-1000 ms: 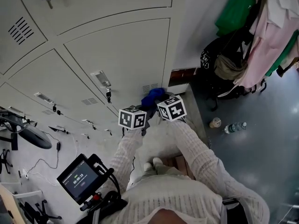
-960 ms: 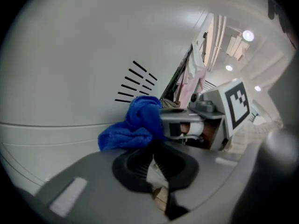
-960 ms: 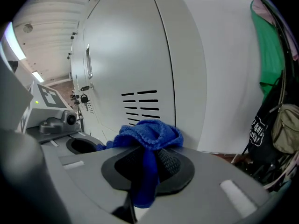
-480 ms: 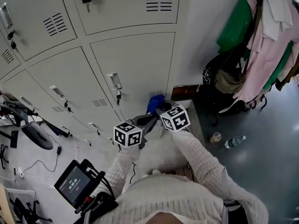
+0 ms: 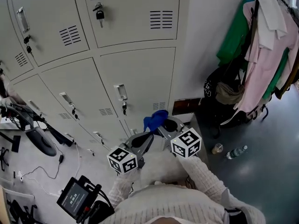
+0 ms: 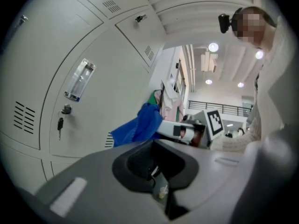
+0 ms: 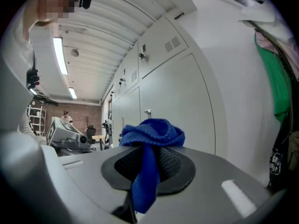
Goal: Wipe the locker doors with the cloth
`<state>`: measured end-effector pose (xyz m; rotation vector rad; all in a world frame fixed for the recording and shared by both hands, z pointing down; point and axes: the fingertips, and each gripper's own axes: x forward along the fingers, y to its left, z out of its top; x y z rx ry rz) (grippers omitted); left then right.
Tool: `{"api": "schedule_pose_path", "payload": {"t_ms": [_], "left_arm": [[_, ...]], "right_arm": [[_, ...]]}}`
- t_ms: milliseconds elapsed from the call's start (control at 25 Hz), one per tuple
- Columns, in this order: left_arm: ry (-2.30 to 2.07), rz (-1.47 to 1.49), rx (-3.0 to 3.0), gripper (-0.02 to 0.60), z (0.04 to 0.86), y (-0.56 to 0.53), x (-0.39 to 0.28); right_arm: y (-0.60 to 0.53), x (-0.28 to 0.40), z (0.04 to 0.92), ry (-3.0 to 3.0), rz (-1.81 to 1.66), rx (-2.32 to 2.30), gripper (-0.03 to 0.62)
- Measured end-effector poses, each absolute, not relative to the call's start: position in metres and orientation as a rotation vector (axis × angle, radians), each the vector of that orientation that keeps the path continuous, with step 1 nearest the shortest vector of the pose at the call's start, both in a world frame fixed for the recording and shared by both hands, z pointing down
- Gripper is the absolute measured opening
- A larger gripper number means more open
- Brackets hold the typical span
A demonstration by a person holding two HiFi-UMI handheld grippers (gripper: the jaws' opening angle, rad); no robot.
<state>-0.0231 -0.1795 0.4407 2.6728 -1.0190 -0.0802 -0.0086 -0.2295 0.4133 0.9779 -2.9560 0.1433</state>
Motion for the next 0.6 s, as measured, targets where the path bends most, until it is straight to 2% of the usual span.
{"api": "schedule_pose_path", "payload": {"t_ms": [440,600], "left_arm": [[-0.992,-0.236,2.647,0.006,0.439,-0.146,-0.025],[-0.979,-0.234,2.636,0.006,0.439,-0.14,-0.025]], "right_arm": [[-0.171,0.024,0.433,-3.063,0.342,1.064,0.056],[-0.159,0.026,0.429,-3.068,0.318,1.07,0.055]]}}
